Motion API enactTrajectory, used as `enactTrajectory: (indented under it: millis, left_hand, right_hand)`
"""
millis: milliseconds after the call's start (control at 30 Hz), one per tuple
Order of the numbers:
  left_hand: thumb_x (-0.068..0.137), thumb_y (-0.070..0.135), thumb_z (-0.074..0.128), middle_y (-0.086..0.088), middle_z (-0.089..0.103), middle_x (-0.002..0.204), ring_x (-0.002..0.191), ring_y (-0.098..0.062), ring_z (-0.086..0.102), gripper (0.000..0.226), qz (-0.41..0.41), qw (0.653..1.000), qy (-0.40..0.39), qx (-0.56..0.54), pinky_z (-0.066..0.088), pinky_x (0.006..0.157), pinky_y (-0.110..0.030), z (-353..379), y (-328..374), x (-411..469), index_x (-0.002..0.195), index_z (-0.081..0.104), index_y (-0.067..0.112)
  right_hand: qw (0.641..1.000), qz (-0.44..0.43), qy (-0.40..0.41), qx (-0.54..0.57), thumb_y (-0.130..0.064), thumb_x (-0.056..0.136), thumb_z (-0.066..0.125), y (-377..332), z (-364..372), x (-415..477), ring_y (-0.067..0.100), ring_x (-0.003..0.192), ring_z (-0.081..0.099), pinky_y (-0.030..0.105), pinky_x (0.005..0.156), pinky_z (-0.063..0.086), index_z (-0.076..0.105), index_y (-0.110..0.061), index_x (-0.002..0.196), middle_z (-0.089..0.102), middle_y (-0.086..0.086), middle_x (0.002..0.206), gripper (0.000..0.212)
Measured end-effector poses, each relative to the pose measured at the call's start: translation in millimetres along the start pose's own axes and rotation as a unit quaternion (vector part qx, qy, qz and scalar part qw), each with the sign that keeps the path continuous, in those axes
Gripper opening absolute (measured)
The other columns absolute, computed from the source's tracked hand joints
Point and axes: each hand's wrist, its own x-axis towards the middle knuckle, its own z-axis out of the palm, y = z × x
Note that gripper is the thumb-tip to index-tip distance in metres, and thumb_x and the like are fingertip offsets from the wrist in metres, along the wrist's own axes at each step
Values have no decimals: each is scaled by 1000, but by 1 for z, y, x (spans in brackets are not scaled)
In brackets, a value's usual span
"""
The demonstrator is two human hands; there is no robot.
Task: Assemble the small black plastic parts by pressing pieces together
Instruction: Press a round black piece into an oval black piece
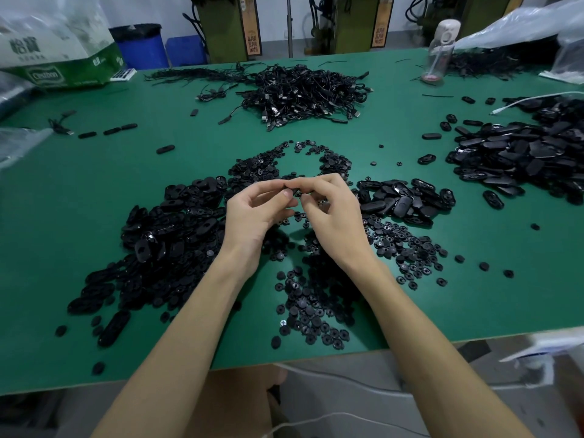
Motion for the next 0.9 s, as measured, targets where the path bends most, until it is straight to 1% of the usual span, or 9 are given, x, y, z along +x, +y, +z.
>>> enactTrajectory:
  millis: [100,200,233,333,400,500,733,900]
  left_hand:
    - [91,5,76,-13,78,101,92,-23,76,19,-6,1000,14,-5,59,80,-29,0,0,1,109,75,7]
    - [90,4,77,-10,78,94,86,-19,74,19,-11,1000,5,-19,59,78,-27,1,1,1,109,75,7]
    - [90,4,77,-9,77,93,85,-19,74,20,-11,1000,-1,-22,59,78,-27,1,2,1,109,75,6]
    - [90,5,77,-10,77,93,86,-19,73,20,-11,999,-22,-30,60,79,-28,2,3,0,109,75,6]
    - [90,5,77,-10,77,96,87,-19,74,20,-9,999,-37,-35,59,79,-28,2,3,-1,110,75,6]
    - [91,5,76,-9,77,96,86,-17,73,19,-7,998,-50,-43,59,78,-26,2,4,-1,109,75,6]
    - [92,4,74,-10,76,94,83,-17,72,20,-4,998,-53,-39,59,75,-26,1,4,0,112,73,1]
    - [93,2,72,-8,77,91,80,-16,73,14,-4,998,-51,-22,59,71,-25,3,4,-1,107,73,4]
  right_hand:
    - [1000,3,5,14,1,98,57,-1,1,0,6,91,60,16,74,46,75,-26,120,60,1,108,39]
    - [996,36,44,65,-5,99,60,2,-2,2,16,91,66,24,78,50,70,-21,122,67,4,101,30]
    - [993,53,53,93,-8,99,61,2,-3,2,17,89,68,25,77,51,69,-19,120,70,3,98,25]
    - [982,77,52,167,-11,99,66,2,-4,3,11,80,70,22,70,52,73,-13,109,76,3,94,13]
    - [976,76,50,197,-10,96,69,2,-4,3,9,77,70,19,66,51,75,-11,104,77,2,90,9]
    - [970,80,53,223,-9,94,72,2,-6,4,10,76,70,20,63,52,75,-10,100,77,1,87,7]
    - [972,67,67,217,-8,90,77,-1,-7,2,15,77,74,24,72,57,76,-10,94,78,2,84,4]
    - [978,58,66,187,-7,90,77,-1,-5,1,17,76,74,27,73,58,75,-10,92,77,2,81,4]
